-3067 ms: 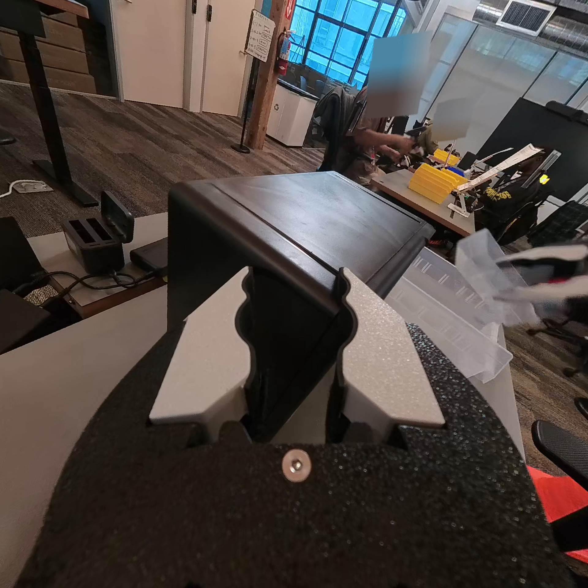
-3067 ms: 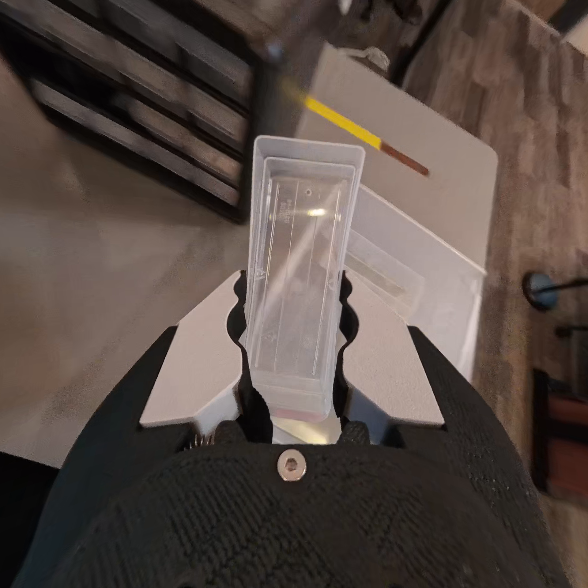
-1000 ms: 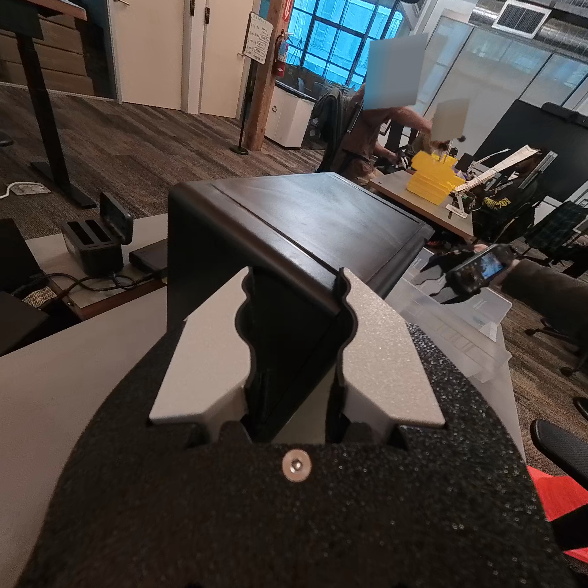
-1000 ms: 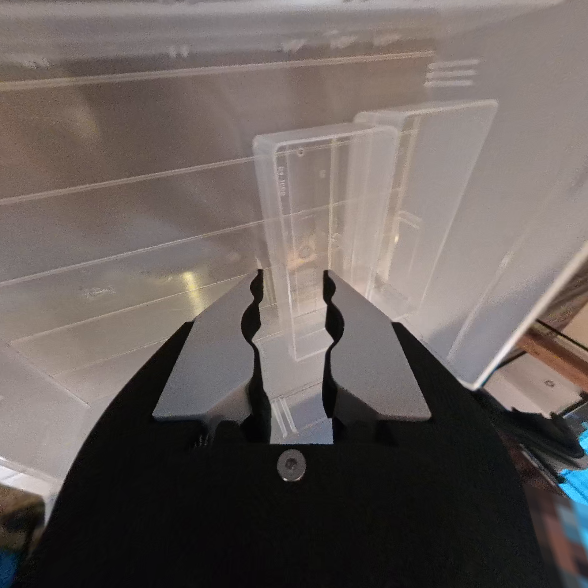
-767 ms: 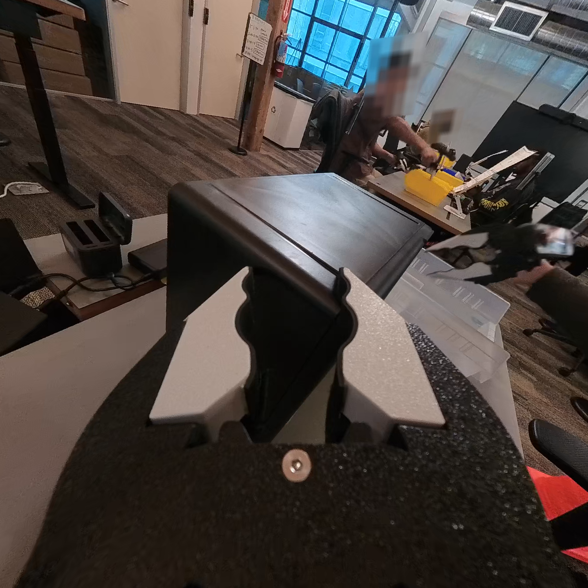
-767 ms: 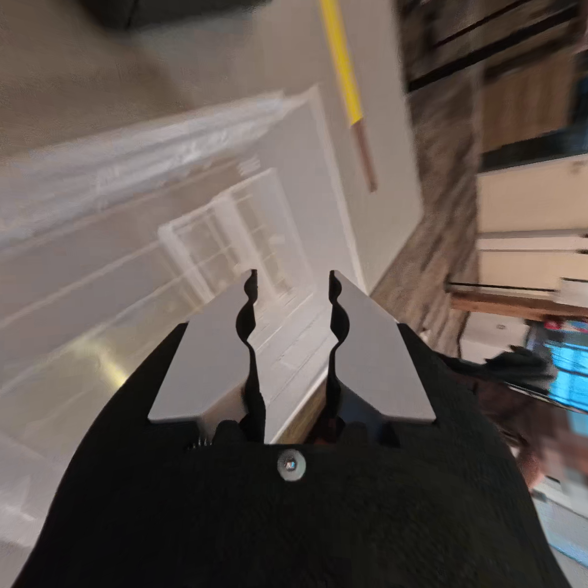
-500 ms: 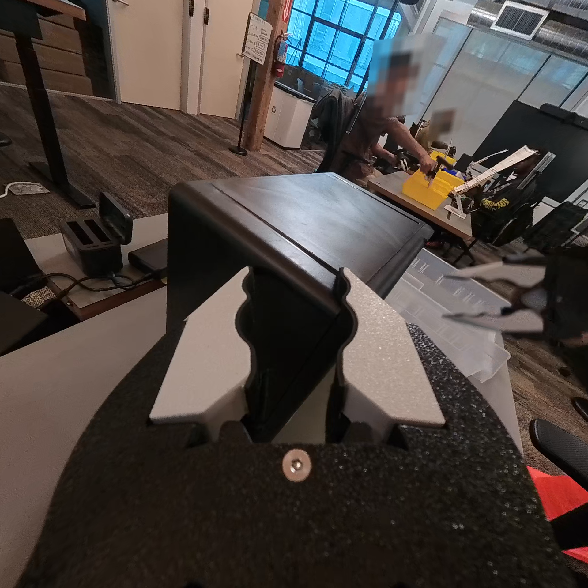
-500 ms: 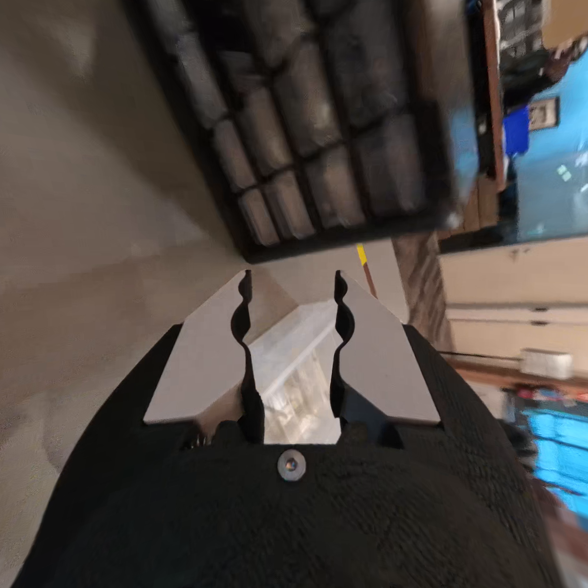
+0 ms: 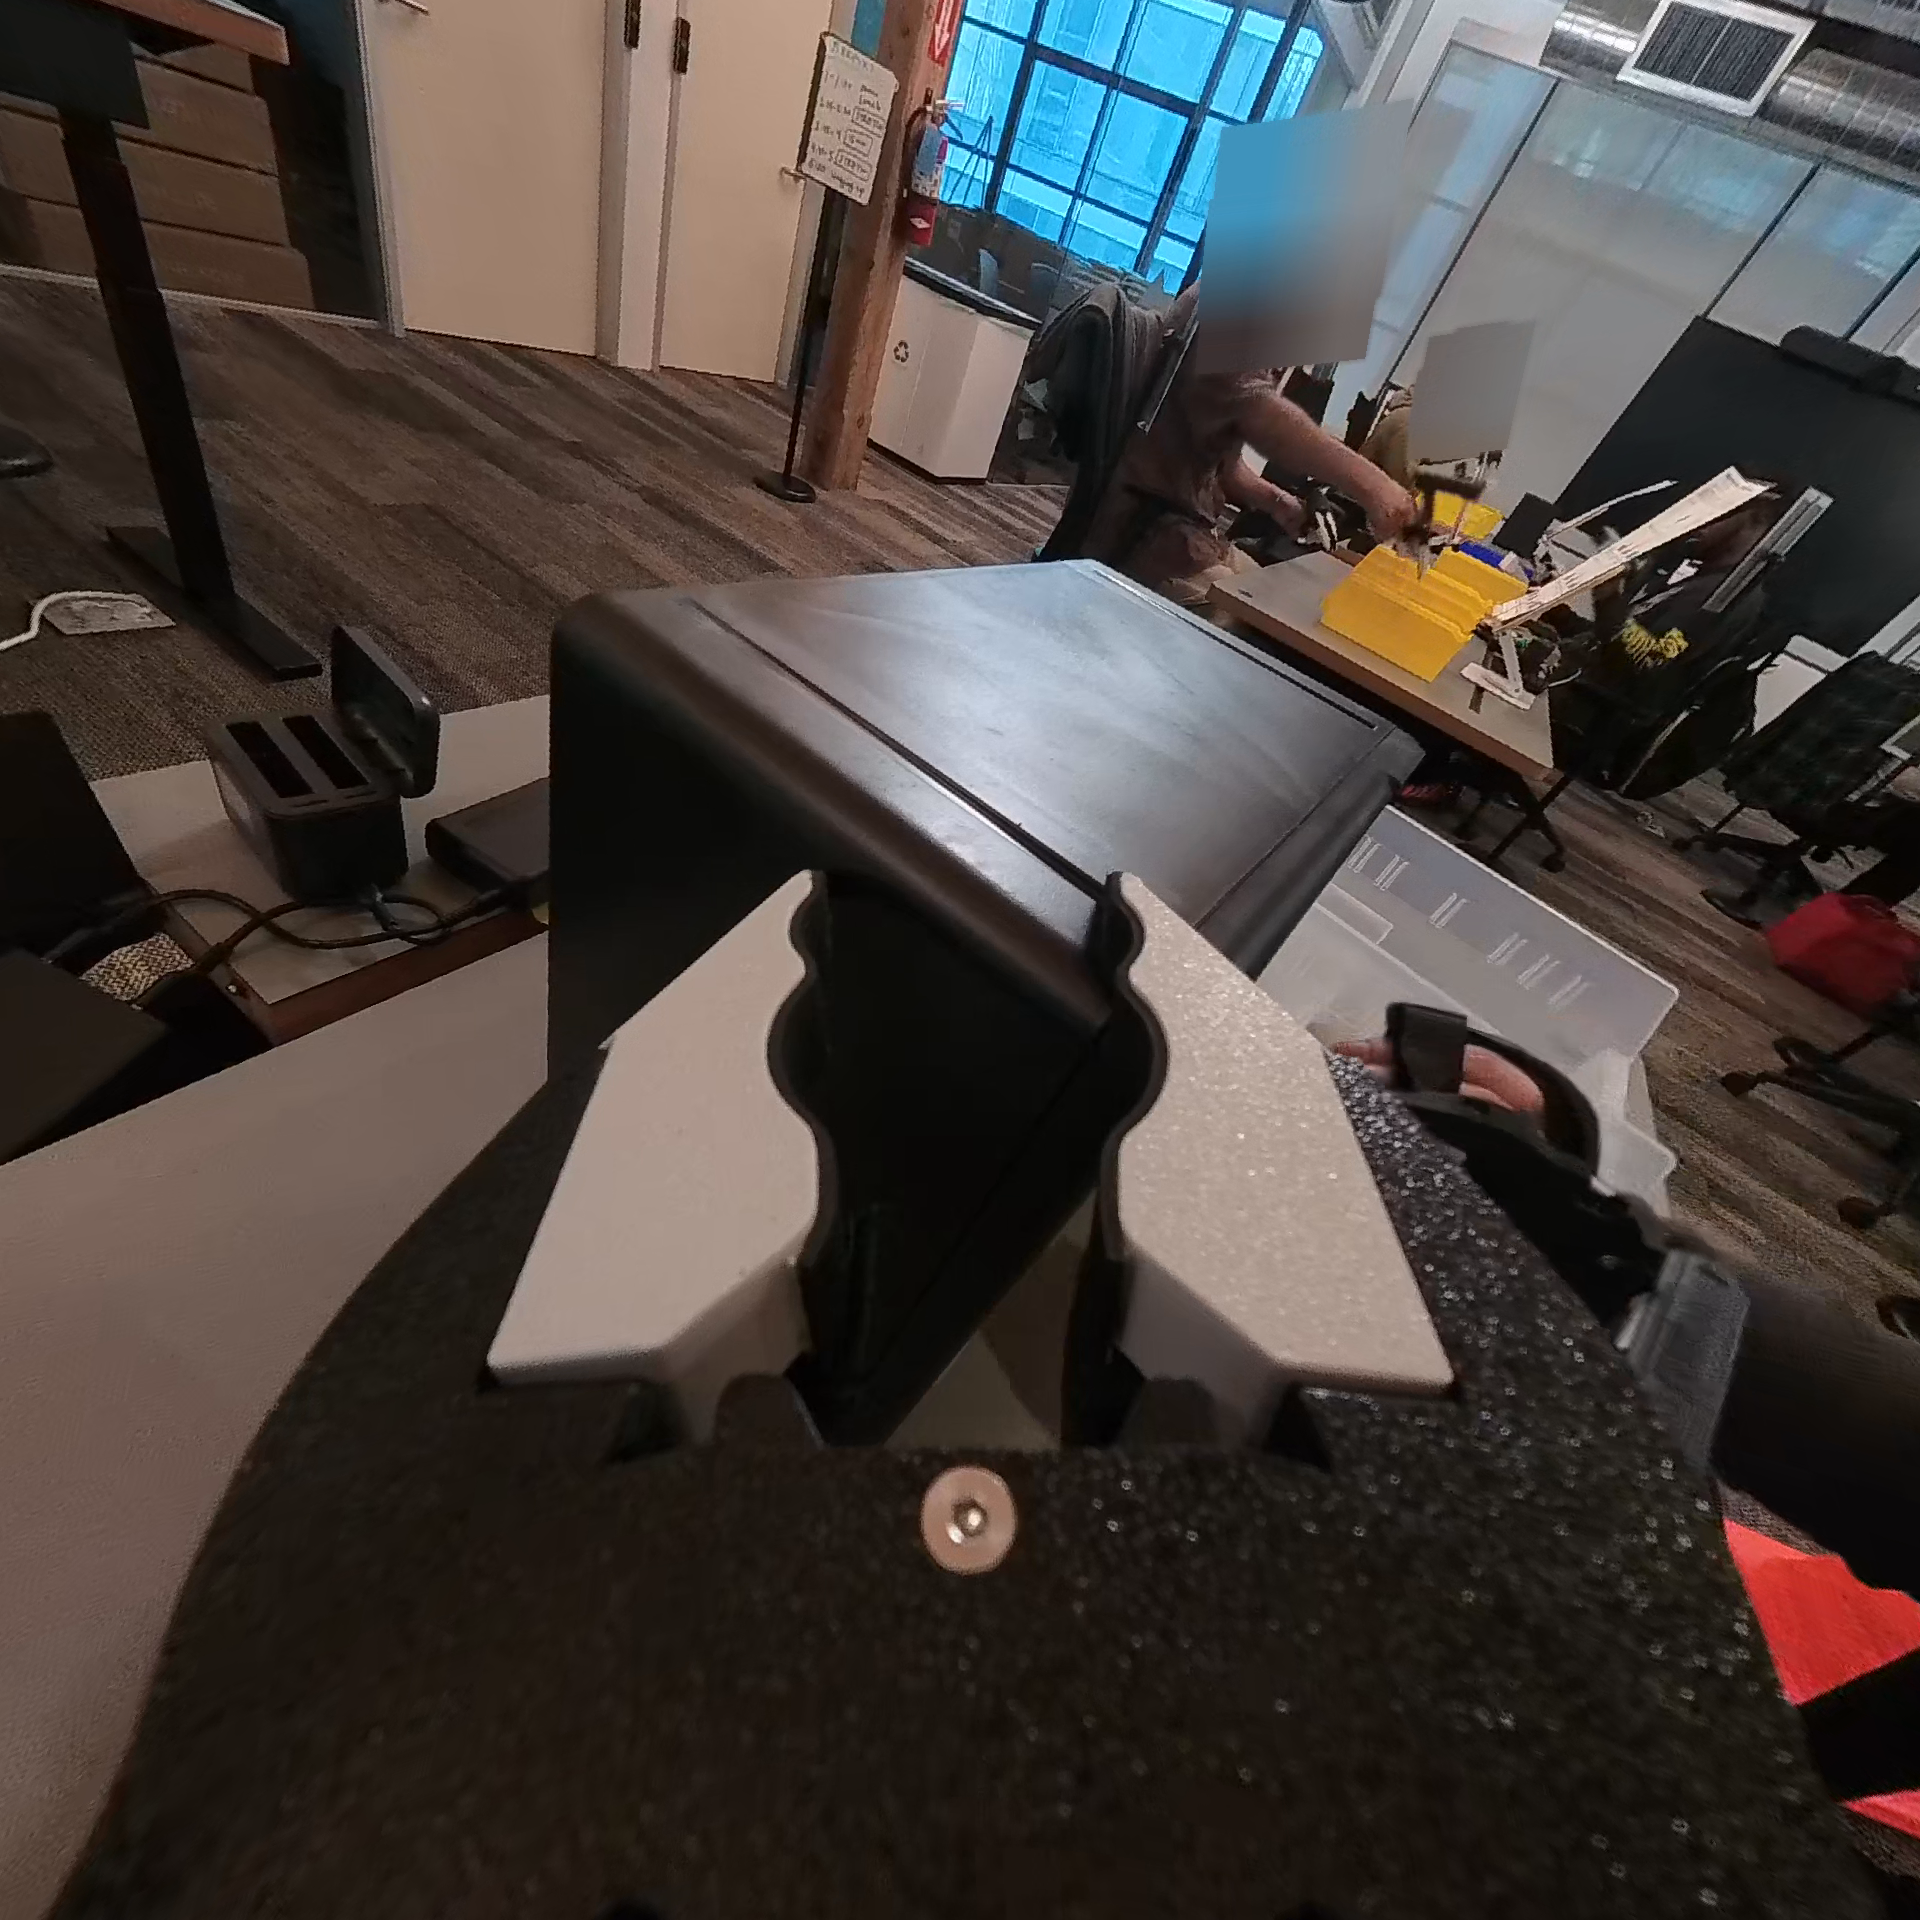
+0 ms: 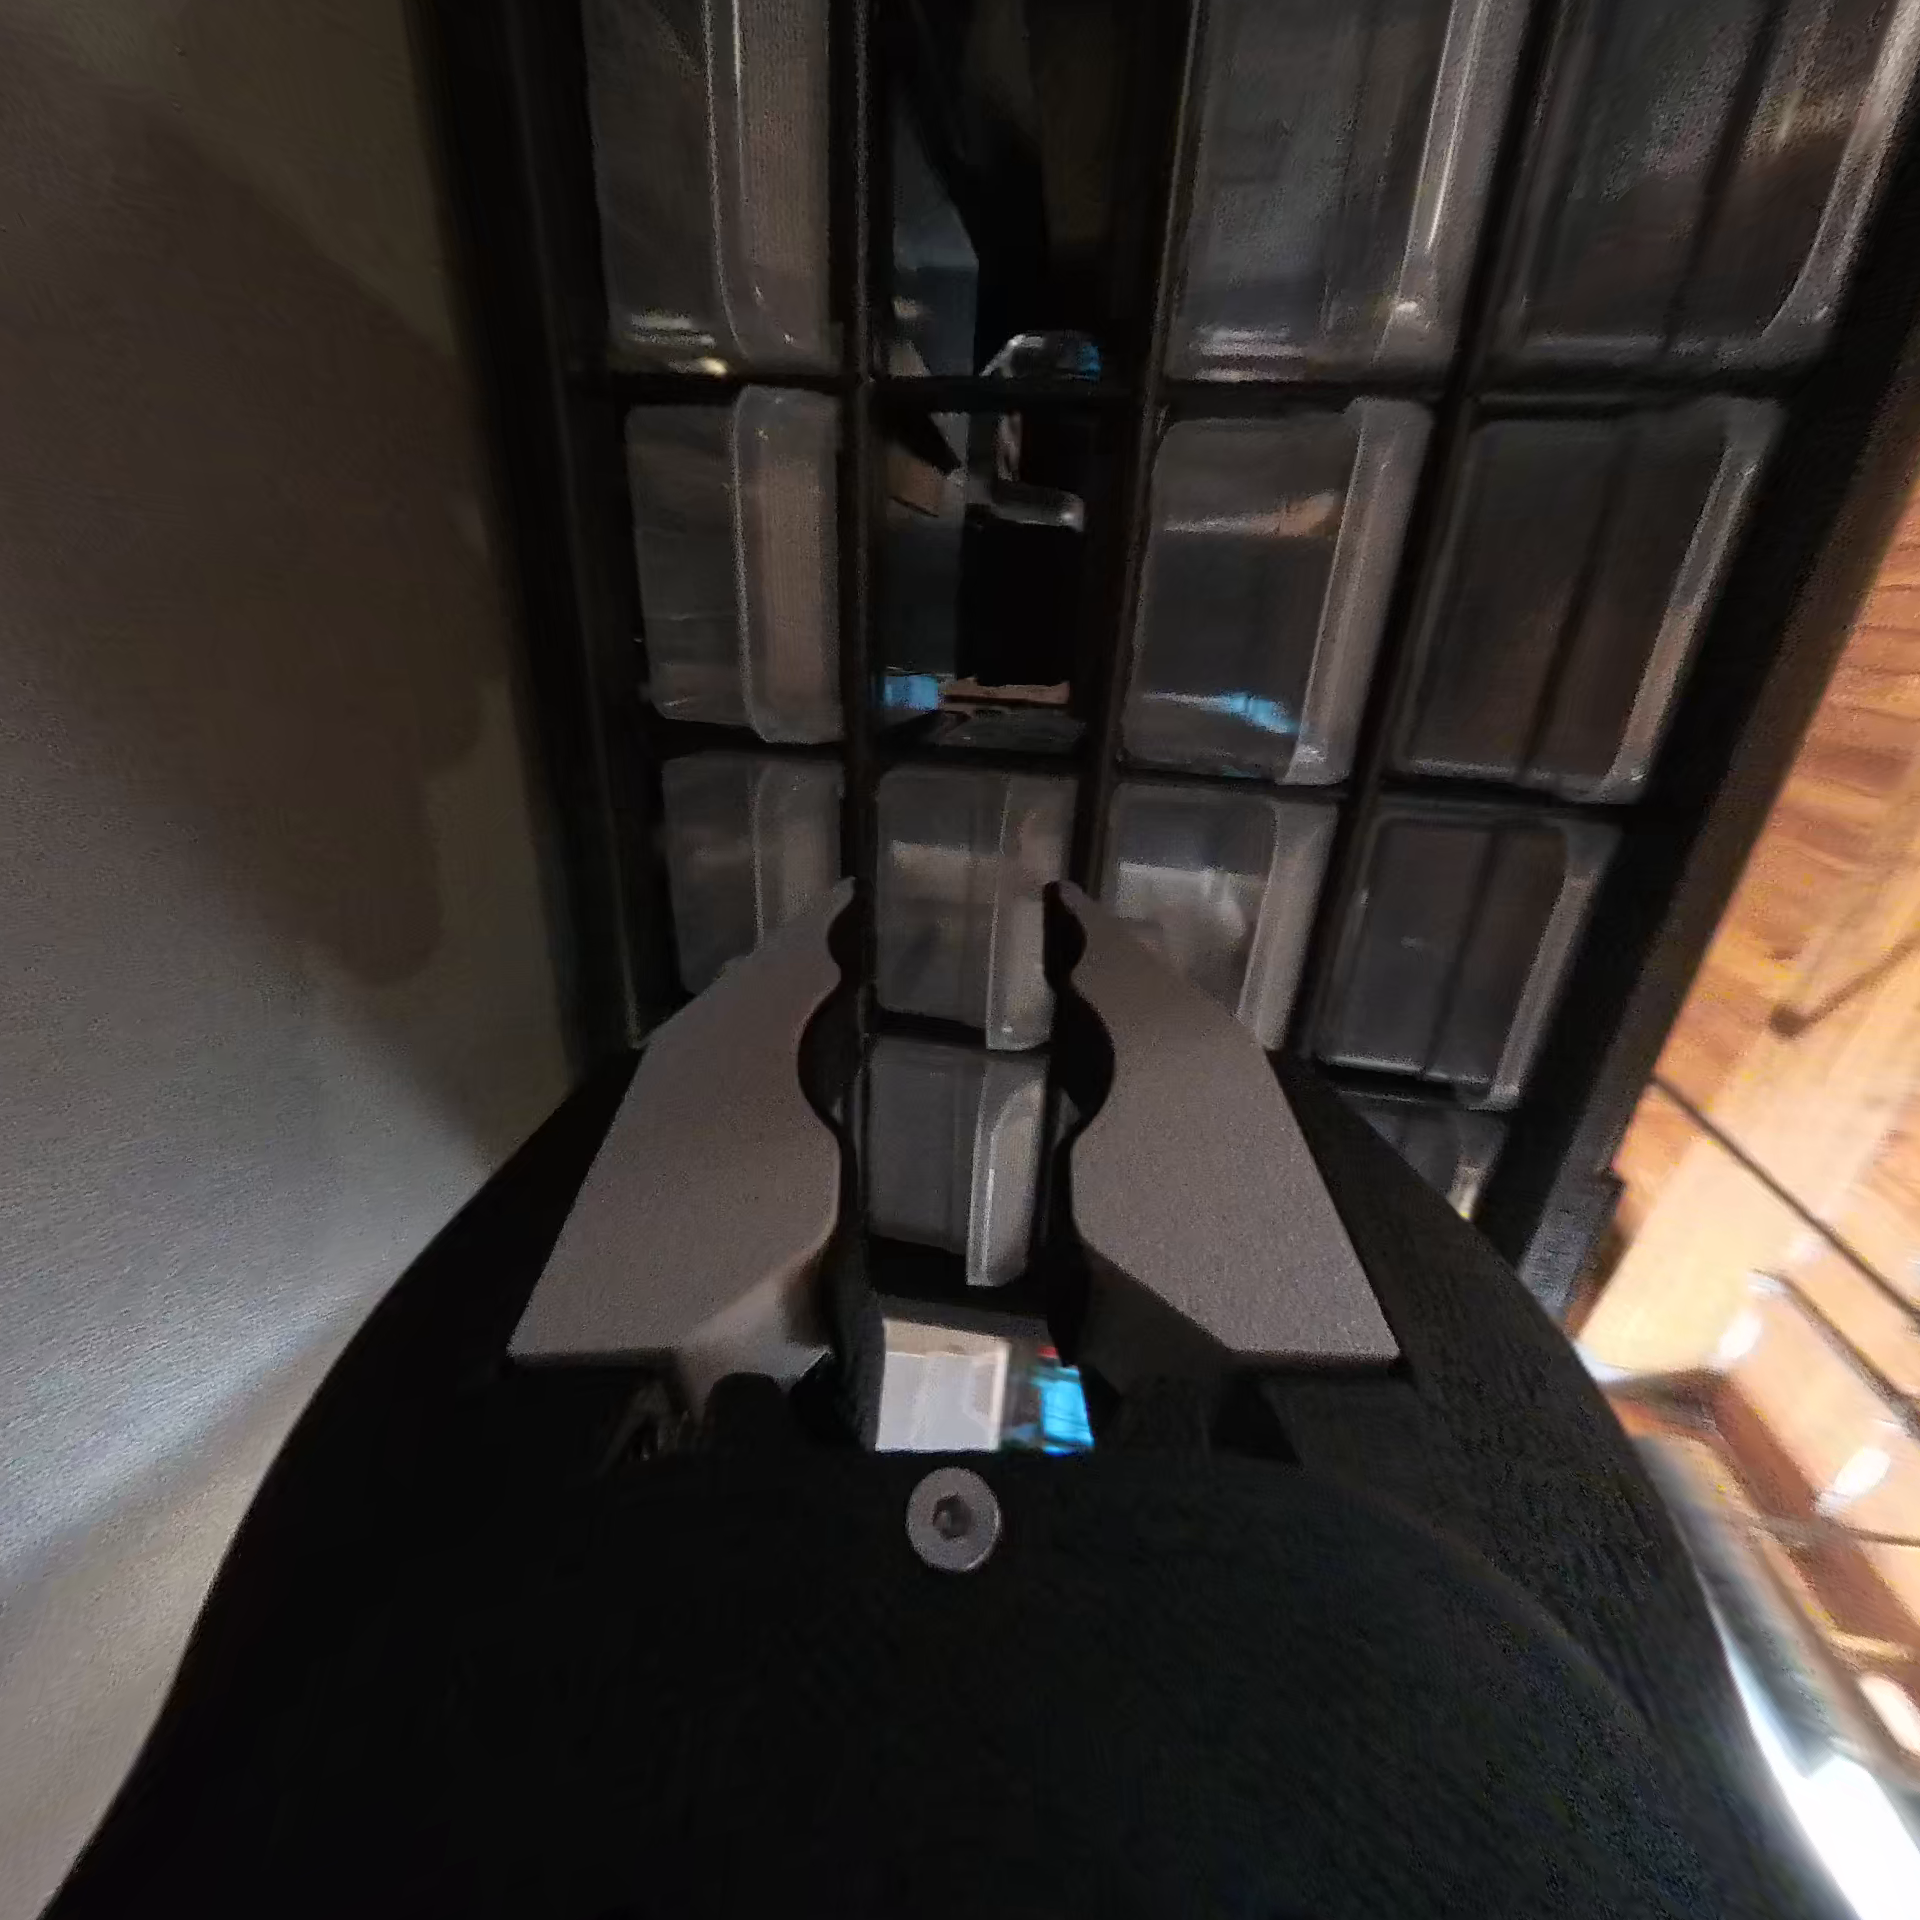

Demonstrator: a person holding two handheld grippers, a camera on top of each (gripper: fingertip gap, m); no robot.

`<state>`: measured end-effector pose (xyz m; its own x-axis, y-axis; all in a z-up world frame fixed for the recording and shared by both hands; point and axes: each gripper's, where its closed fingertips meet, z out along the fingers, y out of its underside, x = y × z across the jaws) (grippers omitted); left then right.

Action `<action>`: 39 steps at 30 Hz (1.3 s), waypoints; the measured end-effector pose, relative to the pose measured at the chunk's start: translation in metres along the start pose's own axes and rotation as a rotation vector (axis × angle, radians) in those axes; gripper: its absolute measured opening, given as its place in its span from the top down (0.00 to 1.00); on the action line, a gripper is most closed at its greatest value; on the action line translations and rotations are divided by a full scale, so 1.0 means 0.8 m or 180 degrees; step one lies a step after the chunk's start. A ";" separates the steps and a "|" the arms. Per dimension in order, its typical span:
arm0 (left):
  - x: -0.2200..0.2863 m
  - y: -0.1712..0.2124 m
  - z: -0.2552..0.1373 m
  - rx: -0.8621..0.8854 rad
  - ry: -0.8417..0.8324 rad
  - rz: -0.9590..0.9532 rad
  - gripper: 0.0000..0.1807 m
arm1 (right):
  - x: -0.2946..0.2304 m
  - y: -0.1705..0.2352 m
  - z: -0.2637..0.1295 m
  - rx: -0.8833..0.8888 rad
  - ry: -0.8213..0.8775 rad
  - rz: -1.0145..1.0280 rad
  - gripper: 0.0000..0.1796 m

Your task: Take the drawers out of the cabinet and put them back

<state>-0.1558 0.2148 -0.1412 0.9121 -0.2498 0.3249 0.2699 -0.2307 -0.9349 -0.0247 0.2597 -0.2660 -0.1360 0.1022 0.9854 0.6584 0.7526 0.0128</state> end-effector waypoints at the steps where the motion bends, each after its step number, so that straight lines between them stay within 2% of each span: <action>1: 0.000 0.000 0.000 -0.0001 0.0001 -0.0001 0.72 | 0.003 0.000 0.001 -0.0018 0.0108 -0.0090 0.84; 4: 0.000 0.000 0.000 -0.0002 0.0003 0.0000 0.72 | 0.012 0.003 0.002 -0.0089 0.0397 -0.0255 0.85; 9: 0.000 0.000 0.000 -0.0002 0.0006 0.0000 0.72 | 0.017 0.007 0.001 -0.0140 0.0550 -0.0305 0.95; 15: 0.000 0.000 0.000 0.0002 0.0010 -0.0003 0.72 | 0.014 0.004 -0.023 -0.0102 0.0509 -0.0348 0.95; 27: 0.000 0.000 0.000 0.0002 0.0007 -0.0006 0.72 | -0.002 -0.009 -0.117 -0.0011 0.0438 -0.0290 0.95; 32: 0.000 0.000 0.000 0.0001 0.0008 -0.0007 0.72 | -0.007 -0.011 -0.134 0.0003 0.0418 -0.0241 0.95; 34: 0.000 0.000 0.000 0.0001 0.0008 -0.0008 0.72 | -0.014 -0.012 -0.136 0.0085 0.0266 -0.0039 0.91; 39: 0.000 0.000 0.000 0.0004 0.0011 -0.0009 0.72 | -0.004 -0.008 -0.149 0.0346 -0.0161 0.1182 0.76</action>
<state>-0.1556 0.2143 -0.1411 0.9102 -0.2525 0.3282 0.2729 -0.2303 -0.9341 0.0598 0.1772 -0.2487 0.0586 0.4107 0.9099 0.5877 0.7226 -0.3640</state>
